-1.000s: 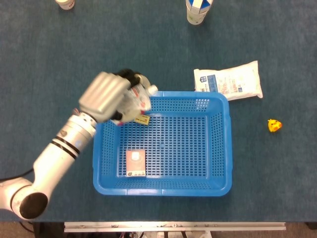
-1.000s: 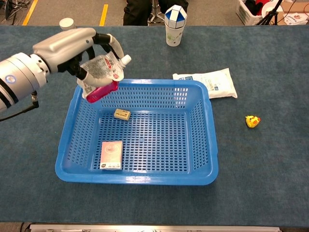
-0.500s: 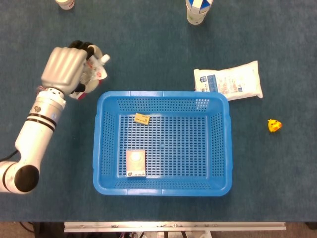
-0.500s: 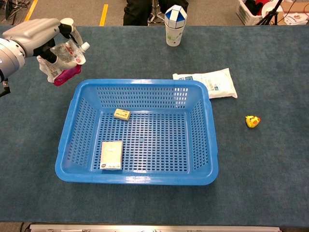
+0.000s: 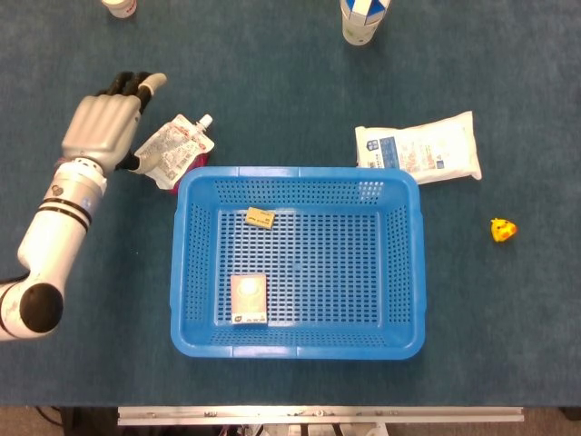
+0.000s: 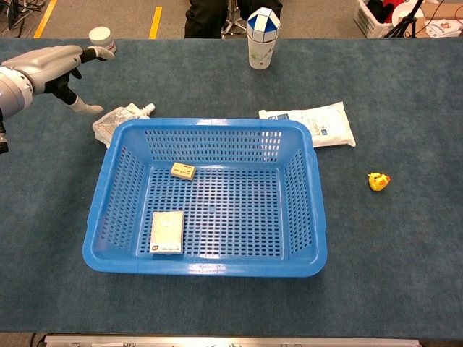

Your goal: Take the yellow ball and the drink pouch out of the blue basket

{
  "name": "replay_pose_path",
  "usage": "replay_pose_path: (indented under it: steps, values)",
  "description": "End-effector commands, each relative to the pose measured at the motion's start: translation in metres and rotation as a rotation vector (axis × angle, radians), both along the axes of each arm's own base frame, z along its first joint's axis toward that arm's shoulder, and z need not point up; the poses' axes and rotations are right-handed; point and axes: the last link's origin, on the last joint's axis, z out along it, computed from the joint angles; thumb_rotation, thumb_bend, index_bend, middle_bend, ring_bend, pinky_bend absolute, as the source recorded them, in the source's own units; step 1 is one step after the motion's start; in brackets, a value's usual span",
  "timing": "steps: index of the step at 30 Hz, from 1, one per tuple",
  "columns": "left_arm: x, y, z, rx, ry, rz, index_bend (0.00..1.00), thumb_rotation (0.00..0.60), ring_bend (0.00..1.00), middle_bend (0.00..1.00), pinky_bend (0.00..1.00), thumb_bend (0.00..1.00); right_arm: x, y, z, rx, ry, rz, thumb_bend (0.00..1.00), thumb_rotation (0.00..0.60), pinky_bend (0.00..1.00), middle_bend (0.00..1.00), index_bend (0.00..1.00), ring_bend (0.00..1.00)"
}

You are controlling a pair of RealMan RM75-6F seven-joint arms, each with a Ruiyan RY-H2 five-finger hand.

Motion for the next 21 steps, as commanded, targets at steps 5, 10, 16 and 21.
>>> replay_pose_path:
  steps: [5,10,16,21]
  values:
    - [-0.007,-0.032,0.018,0.073,-0.001,-0.042,0.13,0.600,0.03,0.12,0.22,0.27,-0.003,0.020,0.010,-0.070,0.034,0.007,0.22,0.600,0.37,0.28,0.06,0.16]
    - [-0.017,-0.061,0.031,0.165,-0.002,-0.064,0.16,0.600,0.04,0.14,0.22,0.27,-0.006,0.034,0.009,-0.100,0.024,0.011,0.22,0.600,0.37,0.28,0.06,0.16]
    - [-0.037,-0.103,0.046,0.254,0.017,-0.058,0.17,0.600,0.04,0.14,0.22,0.27,-0.016,0.049,0.006,-0.145,0.017,-0.003,0.22,0.600,0.37,0.28,0.06,0.16]
    - [-0.055,-0.132,0.057,0.276,0.029,0.003,0.18,0.600,0.04,0.15,0.22,0.27,-0.024,0.058,0.001,-0.146,0.011,-0.036,0.22,0.600,0.37,0.28,0.06,0.16]
